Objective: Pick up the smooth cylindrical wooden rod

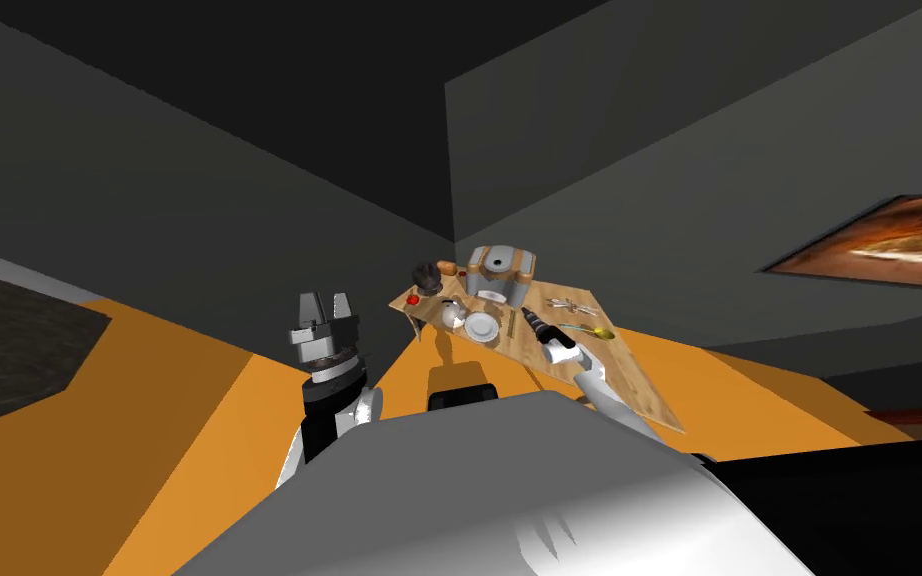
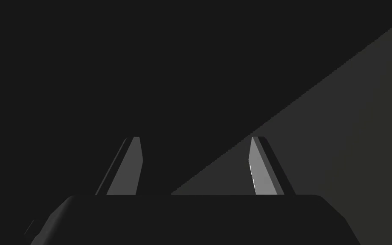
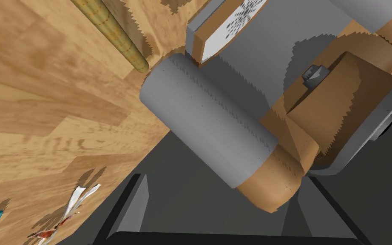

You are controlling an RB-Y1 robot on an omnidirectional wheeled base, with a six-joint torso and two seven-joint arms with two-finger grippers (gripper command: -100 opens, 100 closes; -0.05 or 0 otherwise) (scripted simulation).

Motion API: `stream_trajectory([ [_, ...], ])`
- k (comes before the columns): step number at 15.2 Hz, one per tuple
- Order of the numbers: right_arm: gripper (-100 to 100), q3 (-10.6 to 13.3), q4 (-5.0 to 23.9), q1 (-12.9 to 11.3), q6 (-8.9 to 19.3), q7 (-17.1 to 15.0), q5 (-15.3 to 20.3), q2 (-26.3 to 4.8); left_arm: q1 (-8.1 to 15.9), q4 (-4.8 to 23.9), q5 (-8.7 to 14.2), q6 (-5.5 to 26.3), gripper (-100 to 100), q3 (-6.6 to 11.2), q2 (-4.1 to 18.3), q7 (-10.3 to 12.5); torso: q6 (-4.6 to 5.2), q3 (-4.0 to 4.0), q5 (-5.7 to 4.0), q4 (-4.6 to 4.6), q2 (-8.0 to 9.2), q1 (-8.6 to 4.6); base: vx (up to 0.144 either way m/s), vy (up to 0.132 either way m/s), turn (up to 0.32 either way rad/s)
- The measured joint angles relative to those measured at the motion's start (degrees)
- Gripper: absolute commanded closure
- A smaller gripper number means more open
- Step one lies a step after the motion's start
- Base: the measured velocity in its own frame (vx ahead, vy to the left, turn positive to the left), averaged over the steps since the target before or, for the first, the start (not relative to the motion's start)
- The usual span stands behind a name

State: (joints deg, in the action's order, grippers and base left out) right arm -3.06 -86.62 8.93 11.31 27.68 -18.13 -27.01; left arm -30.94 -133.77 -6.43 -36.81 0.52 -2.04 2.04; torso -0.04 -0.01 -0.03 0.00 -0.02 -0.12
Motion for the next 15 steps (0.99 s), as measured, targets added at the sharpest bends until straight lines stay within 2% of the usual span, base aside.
stream_trajectory([
  [15,-100,0.0,16.5,-7.4,14.4,10.3,-7.3,-6.5,0.0,0.0,0.0,0.0,0,0.0,0.0,0.0,-0.01,-0.02,0.01,0.0,-0.04,0.02,-0.005,-0.01,0.174],
])
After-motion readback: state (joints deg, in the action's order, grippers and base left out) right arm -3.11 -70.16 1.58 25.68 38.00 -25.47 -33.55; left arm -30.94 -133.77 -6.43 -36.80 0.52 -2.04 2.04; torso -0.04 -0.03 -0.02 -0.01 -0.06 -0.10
